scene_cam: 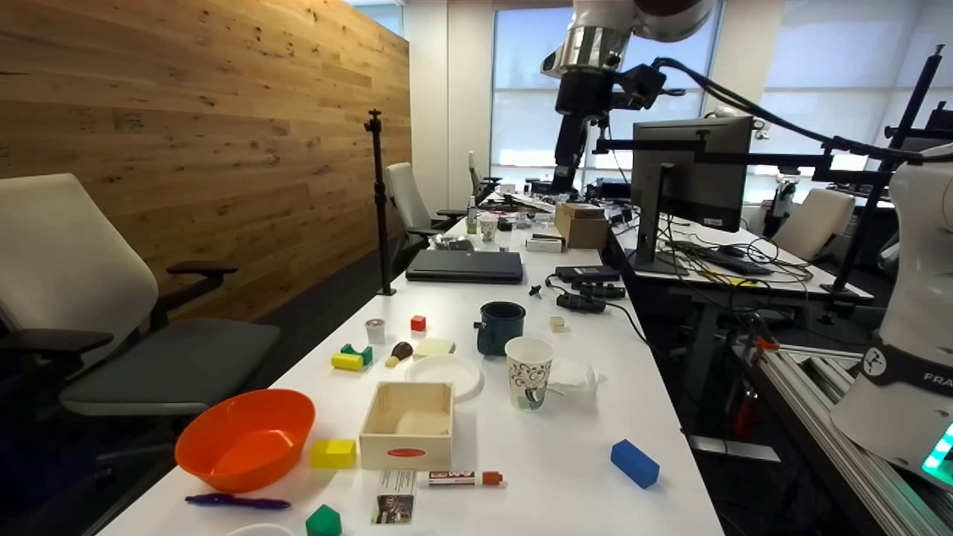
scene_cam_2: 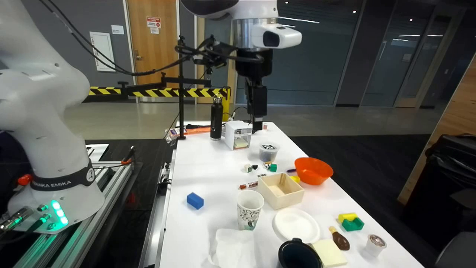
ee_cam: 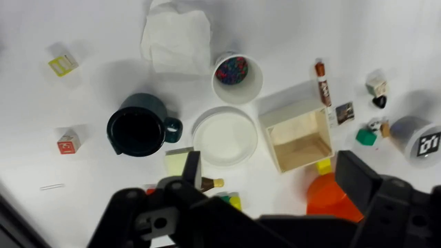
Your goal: Move the block to the right.
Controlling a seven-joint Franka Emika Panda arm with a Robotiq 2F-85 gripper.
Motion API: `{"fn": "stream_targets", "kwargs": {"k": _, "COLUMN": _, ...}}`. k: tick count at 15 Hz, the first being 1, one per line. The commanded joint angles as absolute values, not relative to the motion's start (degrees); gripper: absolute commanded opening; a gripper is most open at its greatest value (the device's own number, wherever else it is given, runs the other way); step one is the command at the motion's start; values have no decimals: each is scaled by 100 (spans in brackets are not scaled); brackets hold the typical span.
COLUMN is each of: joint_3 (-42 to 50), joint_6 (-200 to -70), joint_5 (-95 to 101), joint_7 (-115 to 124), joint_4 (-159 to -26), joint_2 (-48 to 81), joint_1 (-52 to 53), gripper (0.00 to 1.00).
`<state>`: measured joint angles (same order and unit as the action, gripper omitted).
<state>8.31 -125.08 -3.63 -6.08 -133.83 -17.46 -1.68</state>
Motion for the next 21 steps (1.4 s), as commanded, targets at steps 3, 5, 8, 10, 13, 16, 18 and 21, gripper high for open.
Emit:
{"fn": "stream_targets", "kwargs": {"k": 3, "joint_3": 799, "joint_6": -13695, "joint_5": -231, "joint_7": 513, "joint_4": -13086, "joint_2": -930, "joint_1": -674, "gripper": 100}}
{"fn": "stream_targets", "kwargs": {"k": 5, "joint_3": 844, "joint_6": -13946, "joint_5": -141, "joint_7": 964, "joint_4": -13146, "joint_2": -810, "joint_1": -866, "gripper": 100}}
{"fn": "stream_targets", "kwargs": {"k": 8, "joint_3": 947, "joint_6": -14172, "joint_5": 25, "joint_7": 1602, "joint_4": -13216, "joint_2": -636, "joint_1": -1158, "gripper": 100}}
{"fn": "stream_targets", "kwargs": {"k": 10, "joint_3": 1040, "joint_6": -14262, "joint_5": 216, "joint_7": 2050, "joint_4": -13214, "joint_2": -501, "joint_1": -1345, "gripper": 100}}
{"fn": "stream_targets", "kwargs": {"k": 13, "joint_3": 1232, "joint_6": -14367, "joint_5": 194, "joint_7": 2564, "joint_4": -13172, "joint_2": -210, "joint_1": -1536, "gripper": 100}}
{"fn": "stream_targets", "kwargs": {"k": 16, "joint_3": 1411, "joint_6": -14507, "joint_5": 12, "joint_7": 2674, "joint_4": -13129, "joint_2": 205, "joint_1": -1595, "gripper": 100}}
{"fn": "stream_targets", "kwargs": {"k": 18, "joint_3": 1515, "joint_6": -14655, "joint_5": -21, "joint_7": 2756, "joint_4": -13054, "joint_2": 542, "joint_1": -1605, "gripper": 100}}
{"fn": "stream_targets", "kwargs": {"k": 21, "joint_3": 1664, "joint_6": -15098, "joint_5": -115, "joint_7": 2877, "joint_4": -13006, "joint_2": 1045, "joint_1": -1572, "gripper": 100}}
